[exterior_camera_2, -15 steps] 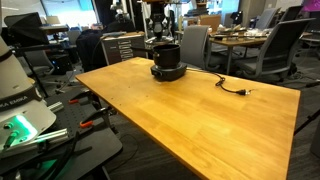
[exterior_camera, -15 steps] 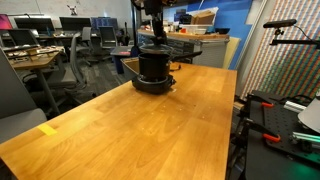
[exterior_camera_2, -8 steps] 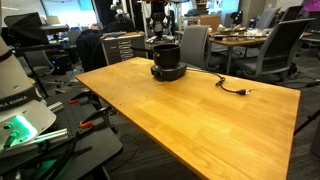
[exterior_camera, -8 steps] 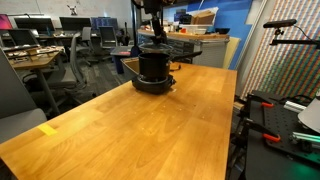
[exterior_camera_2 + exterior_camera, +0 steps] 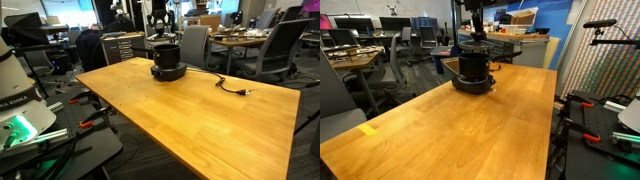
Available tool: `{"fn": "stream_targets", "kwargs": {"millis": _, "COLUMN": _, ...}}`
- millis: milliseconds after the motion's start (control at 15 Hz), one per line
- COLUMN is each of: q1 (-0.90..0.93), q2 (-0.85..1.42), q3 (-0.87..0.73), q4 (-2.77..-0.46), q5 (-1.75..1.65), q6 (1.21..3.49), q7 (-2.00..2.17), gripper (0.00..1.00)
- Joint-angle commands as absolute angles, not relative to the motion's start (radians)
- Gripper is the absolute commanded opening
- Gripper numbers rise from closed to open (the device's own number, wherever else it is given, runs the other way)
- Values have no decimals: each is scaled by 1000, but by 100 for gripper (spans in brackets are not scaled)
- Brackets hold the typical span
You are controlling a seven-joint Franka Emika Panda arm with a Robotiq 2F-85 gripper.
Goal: Put the pot on the stove, cover it with the lid then turn the stove on
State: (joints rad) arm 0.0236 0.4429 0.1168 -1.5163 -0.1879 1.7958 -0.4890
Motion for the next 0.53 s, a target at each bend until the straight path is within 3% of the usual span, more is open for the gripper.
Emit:
{"fn": "stream_targets", "kwargs": {"millis": 0, "q1": 37, "q2": 437, "q3": 99, "q4": -1477, "q5": -229, "q6": 1729, "q7": -497, "gripper": 12}}
{"fn": "stream_targets", "kwargs": {"millis": 467, "q1": 34, "q2": 448, "q3": 97, "q4": -1448, "q5": -235, "q6": 1732, "q7": -488, "gripper": 12}}
